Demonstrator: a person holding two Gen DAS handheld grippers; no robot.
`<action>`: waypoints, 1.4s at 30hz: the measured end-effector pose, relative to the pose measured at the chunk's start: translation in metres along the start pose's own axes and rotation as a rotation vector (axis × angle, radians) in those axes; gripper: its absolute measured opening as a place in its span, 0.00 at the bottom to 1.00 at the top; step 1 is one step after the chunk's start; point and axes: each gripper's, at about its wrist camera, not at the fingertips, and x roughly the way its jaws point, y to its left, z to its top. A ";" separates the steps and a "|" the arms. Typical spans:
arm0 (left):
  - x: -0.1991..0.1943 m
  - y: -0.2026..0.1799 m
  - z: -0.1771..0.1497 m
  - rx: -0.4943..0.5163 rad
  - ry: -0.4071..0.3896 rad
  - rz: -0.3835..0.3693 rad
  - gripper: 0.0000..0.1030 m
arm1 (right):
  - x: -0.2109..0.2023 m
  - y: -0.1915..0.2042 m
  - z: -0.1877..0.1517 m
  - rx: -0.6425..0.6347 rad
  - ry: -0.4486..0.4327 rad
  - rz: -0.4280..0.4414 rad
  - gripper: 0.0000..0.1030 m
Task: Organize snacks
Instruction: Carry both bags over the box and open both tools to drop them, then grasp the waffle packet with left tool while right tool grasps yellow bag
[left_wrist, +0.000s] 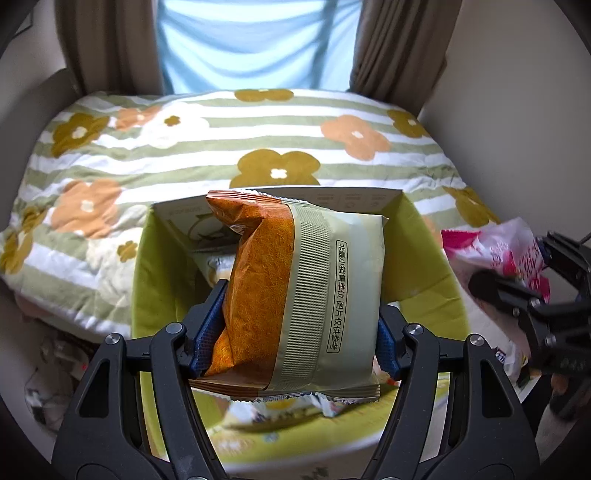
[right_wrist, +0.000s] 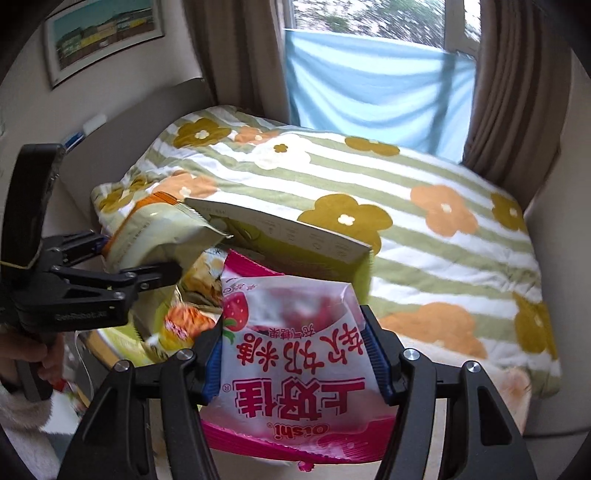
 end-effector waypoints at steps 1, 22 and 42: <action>0.007 0.002 0.005 0.014 0.009 -0.002 0.64 | 0.004 0.001 0.001 0.025 0.006 -0.008 0.57; 0.035 0.022 -0.009 -0.018 0.055 0.034 0.99 | 0.065 -0.007 0.009 0.155 0.106 -0.029 0.57; 0.005 0.027 -0.028 -0.064 0.029 0.050 0.99 | 0.051 -0.006 0.002 0.185 0.026 -0.036 1.00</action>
